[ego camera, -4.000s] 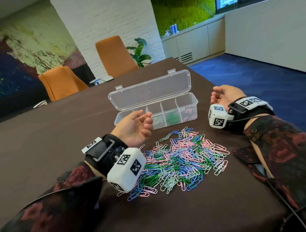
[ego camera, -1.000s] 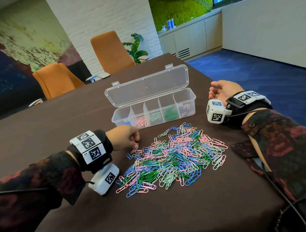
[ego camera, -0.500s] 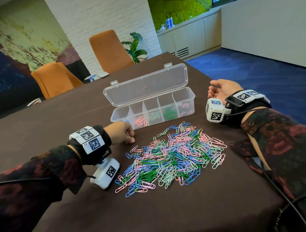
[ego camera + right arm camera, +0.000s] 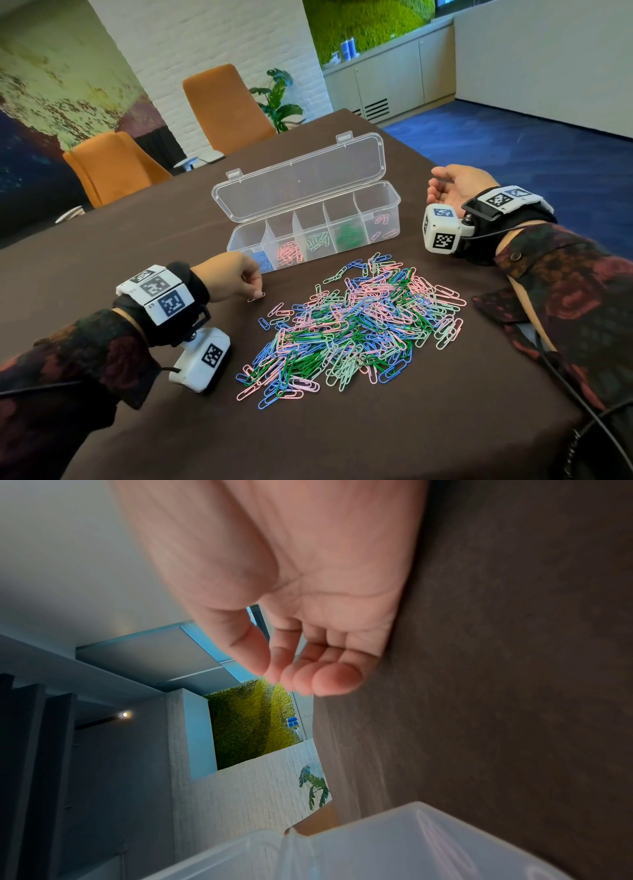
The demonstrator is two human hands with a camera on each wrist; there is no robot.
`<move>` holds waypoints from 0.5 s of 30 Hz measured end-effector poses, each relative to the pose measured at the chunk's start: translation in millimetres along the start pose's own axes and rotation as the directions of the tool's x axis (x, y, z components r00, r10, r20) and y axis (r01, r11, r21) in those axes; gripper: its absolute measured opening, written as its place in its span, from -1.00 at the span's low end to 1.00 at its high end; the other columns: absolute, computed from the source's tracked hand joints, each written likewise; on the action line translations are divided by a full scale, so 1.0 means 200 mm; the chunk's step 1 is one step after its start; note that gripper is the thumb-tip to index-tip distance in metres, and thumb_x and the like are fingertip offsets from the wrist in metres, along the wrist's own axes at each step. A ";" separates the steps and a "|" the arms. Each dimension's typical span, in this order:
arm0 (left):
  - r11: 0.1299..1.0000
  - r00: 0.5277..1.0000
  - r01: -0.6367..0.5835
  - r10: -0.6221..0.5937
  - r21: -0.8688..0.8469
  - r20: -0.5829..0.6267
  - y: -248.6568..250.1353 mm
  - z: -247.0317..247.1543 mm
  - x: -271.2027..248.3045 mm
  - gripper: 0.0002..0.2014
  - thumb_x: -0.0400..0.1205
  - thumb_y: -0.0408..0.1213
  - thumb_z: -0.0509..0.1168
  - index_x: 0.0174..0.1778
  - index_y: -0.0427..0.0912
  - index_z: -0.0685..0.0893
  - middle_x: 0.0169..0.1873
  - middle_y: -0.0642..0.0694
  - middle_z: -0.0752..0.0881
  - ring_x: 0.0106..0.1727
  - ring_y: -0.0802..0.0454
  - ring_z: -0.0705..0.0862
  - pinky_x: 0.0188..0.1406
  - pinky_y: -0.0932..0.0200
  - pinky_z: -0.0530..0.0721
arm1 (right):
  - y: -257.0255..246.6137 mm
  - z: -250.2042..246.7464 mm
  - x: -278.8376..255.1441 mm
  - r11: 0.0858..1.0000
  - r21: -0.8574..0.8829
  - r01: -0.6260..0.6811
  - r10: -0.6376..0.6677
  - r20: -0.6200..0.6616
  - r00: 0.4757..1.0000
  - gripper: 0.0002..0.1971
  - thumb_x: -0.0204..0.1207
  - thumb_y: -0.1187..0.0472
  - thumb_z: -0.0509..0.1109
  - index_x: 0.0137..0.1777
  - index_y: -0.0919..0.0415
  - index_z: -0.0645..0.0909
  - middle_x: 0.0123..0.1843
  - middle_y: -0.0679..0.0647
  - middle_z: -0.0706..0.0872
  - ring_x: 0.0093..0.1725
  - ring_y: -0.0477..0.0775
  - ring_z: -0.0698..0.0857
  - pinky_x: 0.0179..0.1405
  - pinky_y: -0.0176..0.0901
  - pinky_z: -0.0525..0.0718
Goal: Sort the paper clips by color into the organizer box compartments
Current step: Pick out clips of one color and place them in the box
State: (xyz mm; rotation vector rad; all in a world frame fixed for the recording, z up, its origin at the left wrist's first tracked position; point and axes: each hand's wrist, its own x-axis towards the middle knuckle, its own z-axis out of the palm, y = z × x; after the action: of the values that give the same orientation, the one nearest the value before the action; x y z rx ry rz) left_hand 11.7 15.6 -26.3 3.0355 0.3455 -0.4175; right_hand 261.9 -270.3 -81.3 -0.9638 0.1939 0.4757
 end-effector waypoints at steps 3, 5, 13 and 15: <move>0.996 1.000 -0.023 0.021 0.089 0.023 -0.03 0.03 0.00 -0.74 0.49 -0.28 0.47 -0.38 0.08 0.54 -0.34 0.15 0.58 -0.29 0.22 0.52 -0.31 0.48 0.38 | 0.00 0.00 0.00 1.000 0.001 0.019 -0.019 0.001 1.000 -0.92 0.59 0.26 0.29 -0.10 0.24 0.57 -0.28 0.06 0.54 -0.39 -0.03 0.51 -0.54 -0.28 0.56; 0.995 1.000 -0.025 0.023 0.101 0.017 -0.04 0.04 0.00 -0.71 0.50 -0.29 0.46 -0.38 0.10 0.50 -0.35 0.14 0.57 -0.27 0.15 0.51 -0.32 0.47 0.36 | 0.01 0.00 0.00 1.000 0.007 0.024 -0.024 0.009 1.000 -0.92 0.59 0.27 0.28 -0.11 0.24 0.57 -0.28 0.06 0.53 -0.39 -0.04 0.51 -0.53 -0.29 0.56; 0.999 1.000 0.027 -0.028 -0.036 -0.008 -0.04 0.07 0.01 -0.72 0.51 -0.37 0.45 -0.25 0.04 0.48 -0.35 0.08 0.60 -0.35 0.19 0.53 -0.29 0.39 0.46 | 0.00 0.00 0.00 1.000 -0.006 0.018 -0.018 0.012 1.000 -0.93 0.59 0.26 0.29 -0.10 0.25 0.55 -0.28 0.05 0.54 -0.39 -0.04 0.51 -0.55 -0.35 0.58; 0.997 0.999 0.049 -0.048 -0.063 0.005 -0.04 0.07 0.02 -0.75 0.52 -0.37 0.44 -0.23 0.02 0.50 -0.35 0.06 0.61 -0.34 0.18 0.55 -0.30 0.40 0.48 | 0.00 -0.01 0.00 1.000 -0.005 0.018 -0.018 0.007 1.000 -0.93 0.59 0.27 0.29 -0.10 0.26 0.56 -0.27 0.06 0.54 -0.39 -0.04 0.51 -0.53 -0.33 0.58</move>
State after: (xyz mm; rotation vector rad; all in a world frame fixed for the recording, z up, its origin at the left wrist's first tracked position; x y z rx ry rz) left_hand 9.4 22.7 -41.0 2.9700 0.4246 -0.4061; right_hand 262.5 -270.9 -82.2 -0.9682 0.1775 0.4635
